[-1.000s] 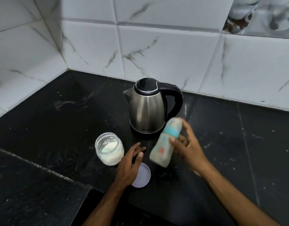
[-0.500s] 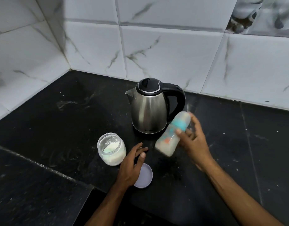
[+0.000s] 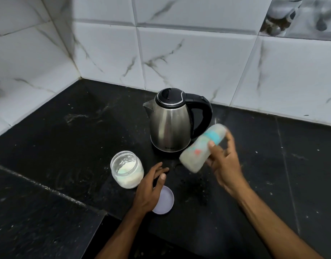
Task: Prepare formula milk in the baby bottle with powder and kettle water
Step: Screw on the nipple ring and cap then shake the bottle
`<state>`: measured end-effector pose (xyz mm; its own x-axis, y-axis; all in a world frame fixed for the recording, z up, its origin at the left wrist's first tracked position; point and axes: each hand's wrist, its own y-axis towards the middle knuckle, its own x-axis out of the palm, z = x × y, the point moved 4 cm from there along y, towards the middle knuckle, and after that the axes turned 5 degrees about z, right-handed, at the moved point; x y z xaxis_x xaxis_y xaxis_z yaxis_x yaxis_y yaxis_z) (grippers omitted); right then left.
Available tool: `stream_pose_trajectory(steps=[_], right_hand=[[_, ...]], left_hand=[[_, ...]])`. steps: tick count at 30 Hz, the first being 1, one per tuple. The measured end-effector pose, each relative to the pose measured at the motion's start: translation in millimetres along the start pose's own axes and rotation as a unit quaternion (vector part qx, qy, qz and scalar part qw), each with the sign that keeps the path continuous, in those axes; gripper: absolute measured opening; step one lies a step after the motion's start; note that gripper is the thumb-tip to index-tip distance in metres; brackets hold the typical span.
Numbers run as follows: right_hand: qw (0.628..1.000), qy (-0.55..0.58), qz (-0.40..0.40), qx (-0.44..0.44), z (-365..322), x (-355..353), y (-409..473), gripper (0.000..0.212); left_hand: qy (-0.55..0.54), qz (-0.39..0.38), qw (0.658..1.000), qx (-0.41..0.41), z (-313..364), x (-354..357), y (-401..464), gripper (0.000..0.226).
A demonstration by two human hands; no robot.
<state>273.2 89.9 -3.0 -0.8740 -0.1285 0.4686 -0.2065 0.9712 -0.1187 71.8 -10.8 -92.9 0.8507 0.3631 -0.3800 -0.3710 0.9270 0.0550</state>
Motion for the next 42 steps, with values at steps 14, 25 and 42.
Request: stream_pose_trajectory(steps=[14, 25, 42], right_hand=[[0.984, -0.146, -0.096, 0.038, 14.1, 2.4, -22.3, 0.075], [0.986, -0.130, -0.095, 0.037, 8.4, 5.1, -16.0, 0.074], [0.999, 0.019, 0.029, 0.007, -1.3, 4.1, -6.3, 0.067]], left_hand=[[-0.003, -0.005, 1.000, -0.004, 1.7, -0.4, -0.7, 0.067], [-0.008, -0.002, 1.000, 0.003, 0.6, 0.5, 0.3, 0.067], [-0.002, -0.004, 1.000, 0.006, -1.1, 0.1, -0.2, 0.066]])
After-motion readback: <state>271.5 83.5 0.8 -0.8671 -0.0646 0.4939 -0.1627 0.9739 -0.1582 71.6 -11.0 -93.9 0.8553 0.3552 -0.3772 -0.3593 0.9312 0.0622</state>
